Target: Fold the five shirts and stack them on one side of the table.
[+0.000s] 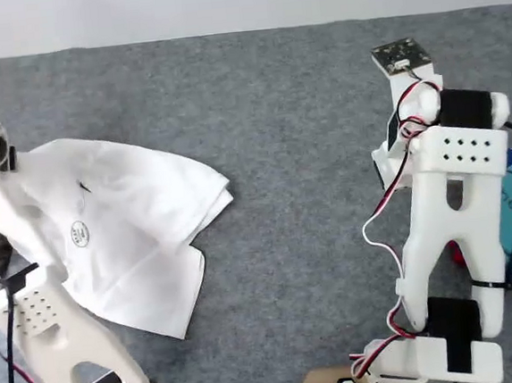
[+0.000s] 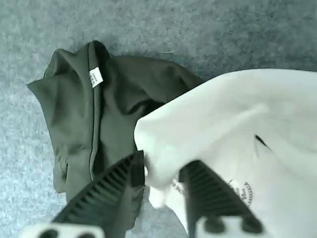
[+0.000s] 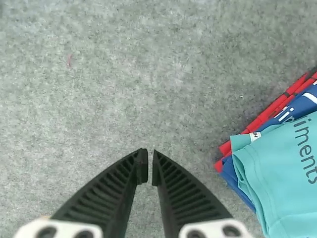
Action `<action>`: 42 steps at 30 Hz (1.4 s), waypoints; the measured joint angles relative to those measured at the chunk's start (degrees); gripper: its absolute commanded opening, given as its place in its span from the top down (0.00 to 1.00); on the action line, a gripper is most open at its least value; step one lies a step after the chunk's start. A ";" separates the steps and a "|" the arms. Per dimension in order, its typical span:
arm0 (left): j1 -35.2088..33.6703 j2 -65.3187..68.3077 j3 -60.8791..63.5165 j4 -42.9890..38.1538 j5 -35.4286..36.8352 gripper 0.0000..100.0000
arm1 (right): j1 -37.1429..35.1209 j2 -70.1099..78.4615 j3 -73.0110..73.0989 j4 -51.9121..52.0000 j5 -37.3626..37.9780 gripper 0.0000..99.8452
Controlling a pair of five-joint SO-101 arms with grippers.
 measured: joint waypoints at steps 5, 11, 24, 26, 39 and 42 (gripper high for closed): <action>-0.44 0.00 -3.96 0.00 -0.62 0.79 | -0.09 0.00 0.00 0.00 0.00 0.98; -0.44 -3.08 -7.74 0.00 -0.62 0.77 | 0.00 0.00 0.00 0.00 0.00 0.98; 2.46 -25.67 5.71 0.00 -5.10 0.77 | -0.09 0.00 0.00 0.00 0.00 0.98; 3.78 -30.42 12.92 0.00 -6.86 0.77 | -0.09 0.00 0.00 0.00 0.00 0.98; 17.58 -62.07 63.65 0.00 -10.02 0.78 | 0.00 0.00 1.49 0.00 0.00 0.98; 20.84 -66.46 74.37 -0.09 -10.02 0.79 | 0.00 -0.35 4.04 0.00 0.00 0.98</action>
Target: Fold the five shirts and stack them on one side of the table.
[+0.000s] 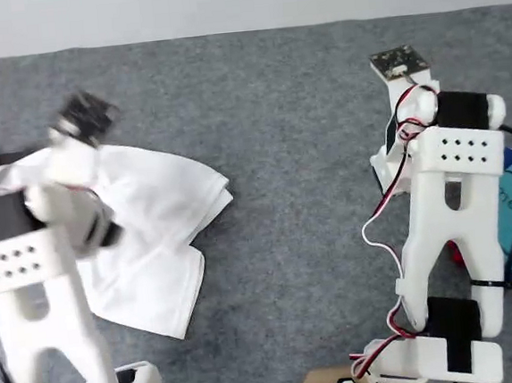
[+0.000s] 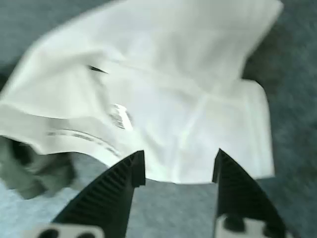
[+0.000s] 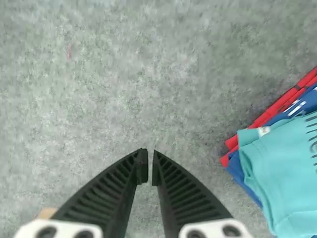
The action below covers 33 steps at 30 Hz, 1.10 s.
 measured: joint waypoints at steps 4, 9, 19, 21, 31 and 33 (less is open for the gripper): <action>3.52 -3.25 11.52 0.00 0.00 0.84 | 0.00 0.00 2.29 0.00 0.00 0.98; 9.85 -4.57 22.68 -0.18 0.18 0.88 | 2.90 0.00 2.73 0.00 0.00 0.98; 14.59 -4.66 37.63 -14.42 -0.09 0.88 | 6.86 0.00 2.73 0.00 0.00 0.98; 15.56 -4.66 40.18 -16.00 -0.09 0.86 | 6.86 0.00 2.73 0.00 0.00 0.98; 16.79 -4.75 44.13 -18.29 -0.09 0.79 | 6.86 0.00 2.73 0.00 0.00 0.98; 16.79 -4.75 45.10 -19.43 0.26 0.79 | 6.86 0.00 2.73 0.00 0.00 0.98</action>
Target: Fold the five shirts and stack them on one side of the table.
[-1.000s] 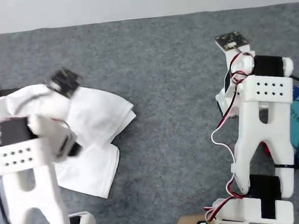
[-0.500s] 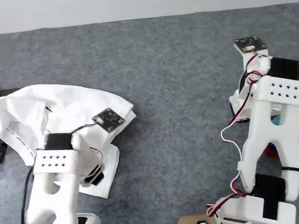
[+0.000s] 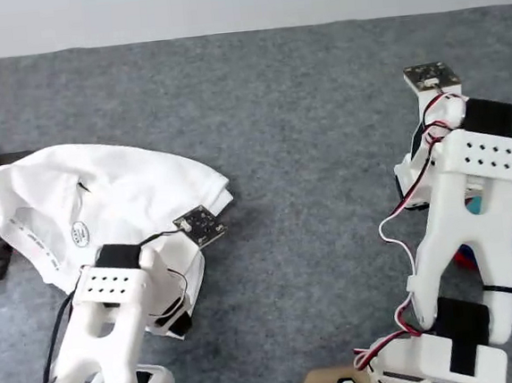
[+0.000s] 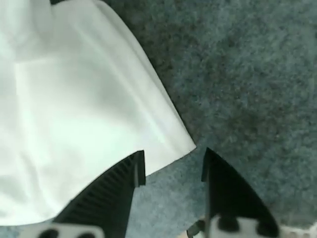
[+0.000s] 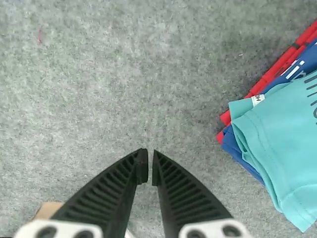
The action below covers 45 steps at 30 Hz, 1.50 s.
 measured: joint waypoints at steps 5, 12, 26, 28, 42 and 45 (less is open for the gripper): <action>0.00 0.00 2.02 -2.81 1.23 0.79 | 0.00 0.00 0.00 0.00 0.00 0.98; 0.00 -0.09 3.60 -4.31 1.41 0.79 | 0.00 0.00 0.00 0.00 0.00 0.98; 0.09 -0.09 10.02 -16.62 1.49 0.92 | 0.00 0.00 0.00 0.00 0.00 0.98; 0.09 -0.09 10.11 -16.88 1.58 0.92 | 0.00 0.00 0.00 0.00 0.00 0.98; 0.09 -0.88 5.27 -12.66 1.67 1.00 | 0.00 -0.53 0.00 0.00 0.00 0.98; 0.09 -3.16 -3.43 -3.96 1.67 1.00 | 0.00 -3.52 0.00 0.00 0.53 0.97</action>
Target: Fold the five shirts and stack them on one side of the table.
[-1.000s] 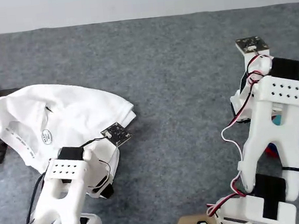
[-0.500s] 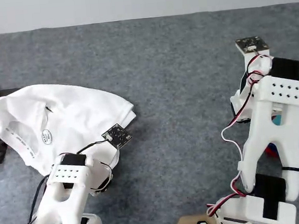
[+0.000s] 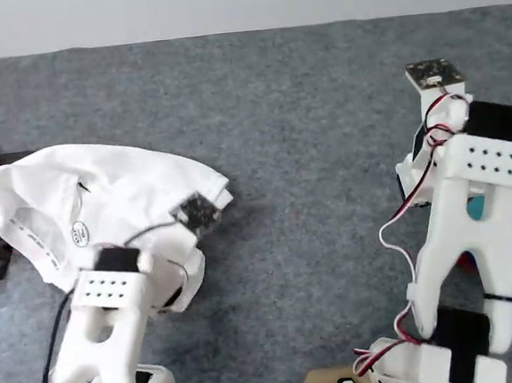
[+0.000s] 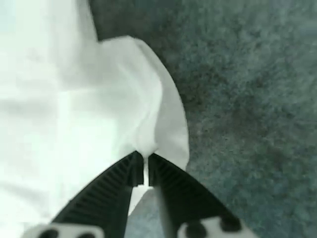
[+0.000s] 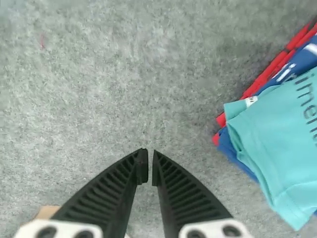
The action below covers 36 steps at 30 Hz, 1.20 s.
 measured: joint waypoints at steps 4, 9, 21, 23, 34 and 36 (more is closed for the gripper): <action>0.00 -3.08 -10.81 10.29 -0.09 1.00 | 0.00 -2.64 0.00 0.00 4.31 0.97; -8.00 -5.71 -18.02 15.12 -0.26 1.00 | 0.00 -3.87 0.00 0.00 6.15 0.97; -41.67 -5.80 -22.86 15.65 -12.40 1.00 | -9.41 -3.87 0.00 -0.35 6.15 0.97; -42.64 -5.80 -22.86 15.82 -13.63 1.00 | -10.29 -3.87 0.00 -0.44 6.15 0.97; -32.97 -6.24 -20.57 22.42 -14.77 0.83 | -11.69 -0.62 0.00 -0.88 6.15 0.97; -32.35 -6.24 -20.57 22.51 -14.68 0.79 | -11.60 -0.44 0.00 -0.62 6.15 0.97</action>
